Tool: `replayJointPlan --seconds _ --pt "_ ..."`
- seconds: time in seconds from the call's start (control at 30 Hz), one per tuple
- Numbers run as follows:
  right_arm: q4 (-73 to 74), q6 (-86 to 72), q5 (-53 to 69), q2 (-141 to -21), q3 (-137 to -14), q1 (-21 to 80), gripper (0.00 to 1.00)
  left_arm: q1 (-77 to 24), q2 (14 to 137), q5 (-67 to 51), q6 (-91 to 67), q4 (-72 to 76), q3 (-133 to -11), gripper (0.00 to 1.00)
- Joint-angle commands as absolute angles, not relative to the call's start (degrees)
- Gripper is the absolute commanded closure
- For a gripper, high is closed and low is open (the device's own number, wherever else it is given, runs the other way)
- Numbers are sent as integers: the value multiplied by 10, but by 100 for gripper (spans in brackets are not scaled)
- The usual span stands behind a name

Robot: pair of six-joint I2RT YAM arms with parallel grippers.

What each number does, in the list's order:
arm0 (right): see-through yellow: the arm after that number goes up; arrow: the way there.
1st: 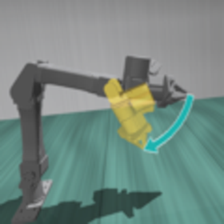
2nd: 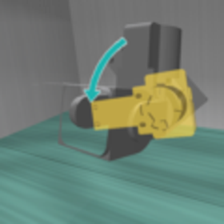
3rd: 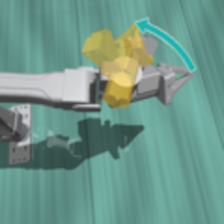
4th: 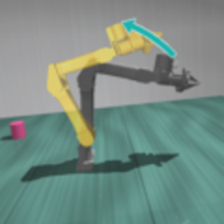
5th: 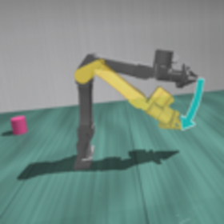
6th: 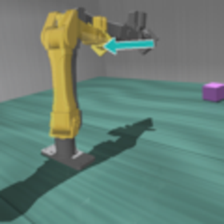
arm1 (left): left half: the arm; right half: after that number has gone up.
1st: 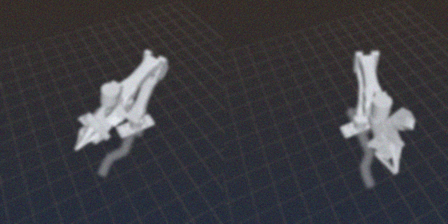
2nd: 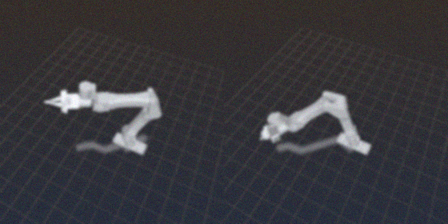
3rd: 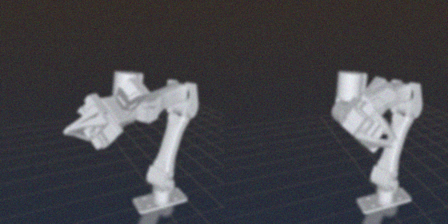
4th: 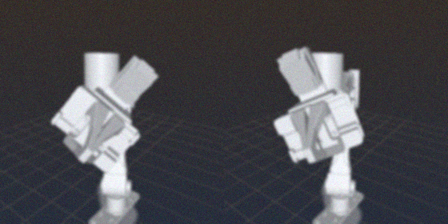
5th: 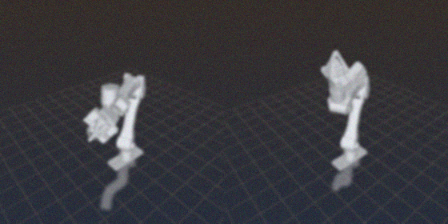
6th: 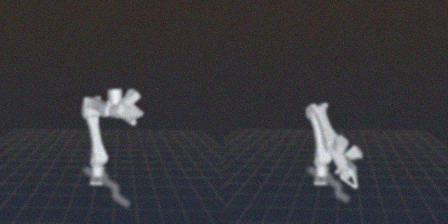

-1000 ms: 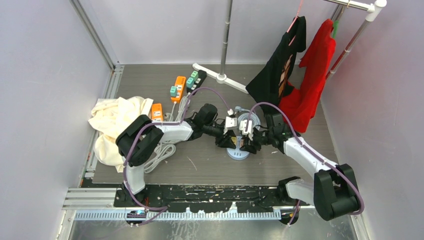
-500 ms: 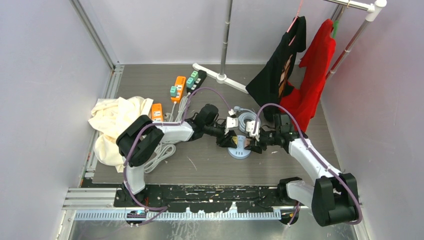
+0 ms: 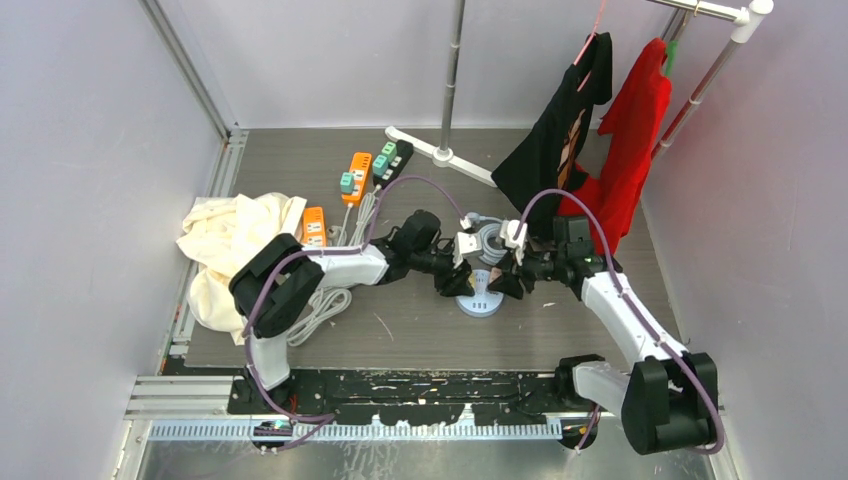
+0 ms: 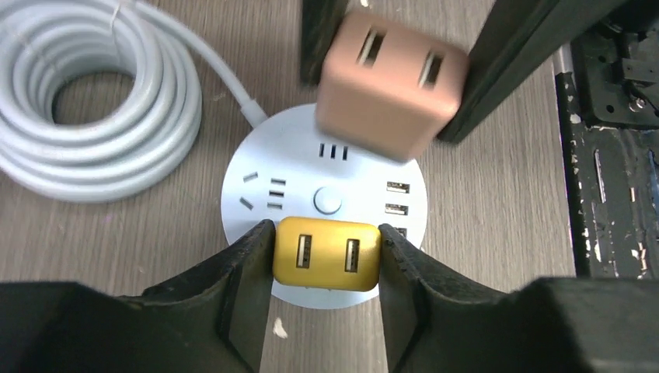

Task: Pull the plug off the socket
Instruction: Remove the plug from the socket.

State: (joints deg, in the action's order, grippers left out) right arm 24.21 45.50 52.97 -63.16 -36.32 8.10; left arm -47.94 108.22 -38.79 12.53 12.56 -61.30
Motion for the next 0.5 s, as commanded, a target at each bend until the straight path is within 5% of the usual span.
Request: replayJointPlan --seconds 0.0,0.2,0.47 --pt "381 475 530 -589 -392 43 99 -475 1062 -284 78 30 -576 47" --pt "452 430 553 -567 -422 -6 98 -475 1001 -268 64 54 -563 26" --pt "439 304 583 -578 -460 -20 97 -475 875 -237 19 47 -547 19"
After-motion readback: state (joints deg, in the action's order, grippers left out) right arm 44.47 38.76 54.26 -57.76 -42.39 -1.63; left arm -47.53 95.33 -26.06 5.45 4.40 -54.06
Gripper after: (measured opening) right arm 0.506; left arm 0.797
